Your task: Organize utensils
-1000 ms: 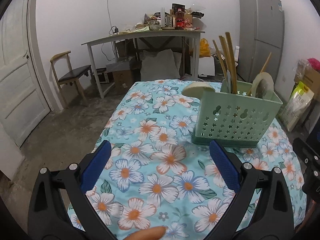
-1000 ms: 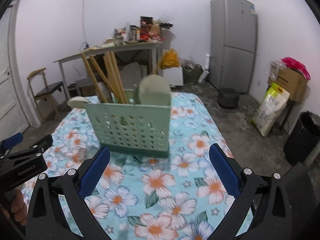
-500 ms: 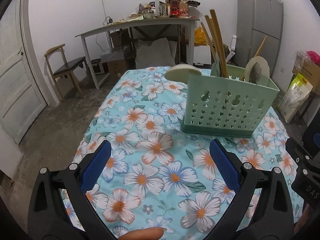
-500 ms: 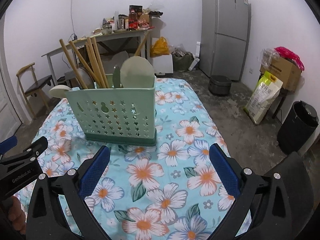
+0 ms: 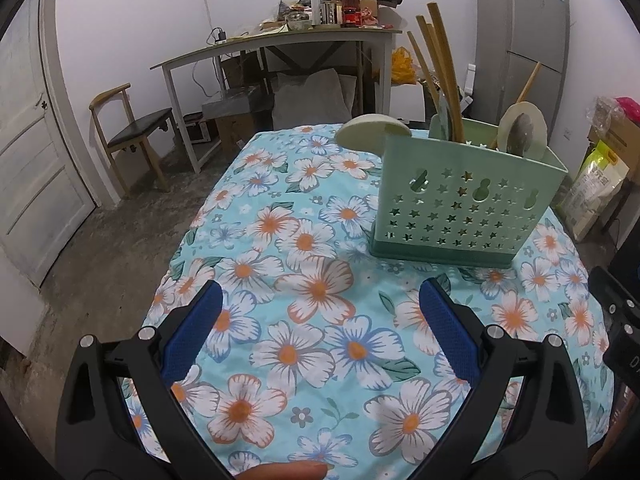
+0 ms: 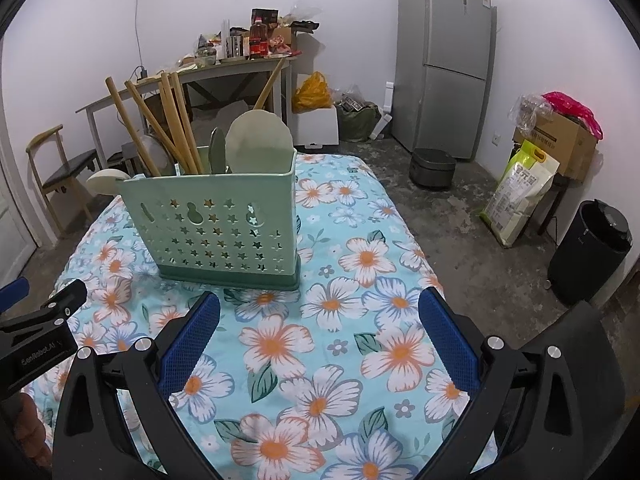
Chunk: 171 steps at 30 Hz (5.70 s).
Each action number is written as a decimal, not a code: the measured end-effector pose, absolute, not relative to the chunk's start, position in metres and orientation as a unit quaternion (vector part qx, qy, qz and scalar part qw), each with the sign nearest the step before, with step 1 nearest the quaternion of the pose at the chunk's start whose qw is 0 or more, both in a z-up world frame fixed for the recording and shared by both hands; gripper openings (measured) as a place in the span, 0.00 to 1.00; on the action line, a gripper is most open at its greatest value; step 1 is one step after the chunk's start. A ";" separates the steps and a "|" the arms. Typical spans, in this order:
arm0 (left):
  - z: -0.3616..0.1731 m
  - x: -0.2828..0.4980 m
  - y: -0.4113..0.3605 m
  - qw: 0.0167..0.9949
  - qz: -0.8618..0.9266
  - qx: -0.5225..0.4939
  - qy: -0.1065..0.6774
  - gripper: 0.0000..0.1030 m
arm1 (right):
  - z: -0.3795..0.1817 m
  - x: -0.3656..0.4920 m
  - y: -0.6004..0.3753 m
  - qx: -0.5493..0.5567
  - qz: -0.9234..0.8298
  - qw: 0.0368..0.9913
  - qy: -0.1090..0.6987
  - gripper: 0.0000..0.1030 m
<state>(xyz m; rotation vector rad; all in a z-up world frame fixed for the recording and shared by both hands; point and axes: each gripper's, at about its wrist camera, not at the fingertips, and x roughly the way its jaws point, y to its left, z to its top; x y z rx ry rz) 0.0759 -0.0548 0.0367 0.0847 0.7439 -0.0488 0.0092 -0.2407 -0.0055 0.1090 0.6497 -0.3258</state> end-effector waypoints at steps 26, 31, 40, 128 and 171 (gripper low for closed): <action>0.033 0.083 -0.029 0.931 0.002 0.039 0.363 0.92 | -0.006 0.010 -0.246 0.048 -0.170 0.930 0.321 0.94; 0.033 0.084 -0.025 0.930 0.004 0.038 0.365 0.92 | -0.006 0.010 -0.246 0.049 -0.170 0.930 0.322 0.94; 0.035 0.083 -0.025 0.931 0.003 0.038 0.362 0.92 | -0.004 0.010 -0.244 0.047 -0.167 0.932 0.319 0.94; 0.042 0.082 -0.027 0.932 -0.008 0.035 0.361 0.92 | 0.001 0.008 -0.244 0.056 -0.160 0.934 0.315 0.94; 0.042 0.082 -0.026 0.932 -0.007 0.034 0.361 0.92 | 0.001 0.009 -0.241 0.057 -0.156 0.935 0.312 0.94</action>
